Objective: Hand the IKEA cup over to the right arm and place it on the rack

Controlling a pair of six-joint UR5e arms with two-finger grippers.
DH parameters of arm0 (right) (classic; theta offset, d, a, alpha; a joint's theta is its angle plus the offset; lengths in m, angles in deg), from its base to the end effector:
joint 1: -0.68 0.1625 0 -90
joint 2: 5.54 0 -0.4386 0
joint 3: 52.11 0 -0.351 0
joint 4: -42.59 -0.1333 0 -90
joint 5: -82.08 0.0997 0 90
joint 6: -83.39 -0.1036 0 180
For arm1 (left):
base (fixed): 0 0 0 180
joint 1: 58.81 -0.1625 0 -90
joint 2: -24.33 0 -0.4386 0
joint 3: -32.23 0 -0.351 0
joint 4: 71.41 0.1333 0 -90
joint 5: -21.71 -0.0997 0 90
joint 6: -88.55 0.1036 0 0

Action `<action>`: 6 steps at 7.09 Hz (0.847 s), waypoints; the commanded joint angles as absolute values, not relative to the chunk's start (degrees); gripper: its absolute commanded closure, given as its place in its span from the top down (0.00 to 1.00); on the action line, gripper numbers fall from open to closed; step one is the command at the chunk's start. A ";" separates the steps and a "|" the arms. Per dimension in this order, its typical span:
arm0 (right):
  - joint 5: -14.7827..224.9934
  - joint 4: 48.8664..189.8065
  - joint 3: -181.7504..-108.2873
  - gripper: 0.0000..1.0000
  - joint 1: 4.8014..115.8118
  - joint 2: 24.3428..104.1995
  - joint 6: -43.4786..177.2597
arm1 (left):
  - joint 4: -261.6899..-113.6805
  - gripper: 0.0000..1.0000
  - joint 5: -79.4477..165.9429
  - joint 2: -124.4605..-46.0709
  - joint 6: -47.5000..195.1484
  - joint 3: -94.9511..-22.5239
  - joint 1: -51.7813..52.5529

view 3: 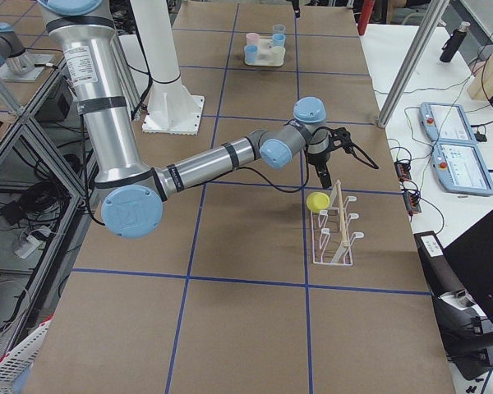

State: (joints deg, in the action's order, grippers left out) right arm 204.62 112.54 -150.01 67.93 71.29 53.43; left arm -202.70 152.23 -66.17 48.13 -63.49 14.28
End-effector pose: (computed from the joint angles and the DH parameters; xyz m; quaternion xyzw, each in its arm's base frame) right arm -0.1450 -0.5464 0.4636 0.1856 -0.3847 -0.0417 0.9032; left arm 0.0760 -0.4767 0.5427 0.1796 0.4594 -0.0384 0.8691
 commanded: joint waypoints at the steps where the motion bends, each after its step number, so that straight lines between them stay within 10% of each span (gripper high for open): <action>1: 205.13 112.64 -149.50 1.00 67.30 71.28 53.33 | -197.38 1.00 152.32 -58.34 52.34 -66.01 13.80; 6: 205.39 112.64 -150.62 1.00 66.33 70.67 52.89 | -196.91 1.00 153.90 -49.69 44.36 -71.30 1.15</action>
State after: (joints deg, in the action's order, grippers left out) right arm 205.22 112.57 -149.62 66.23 70.82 52.94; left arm -196.91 153.93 -50.62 46.75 -70.37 3.85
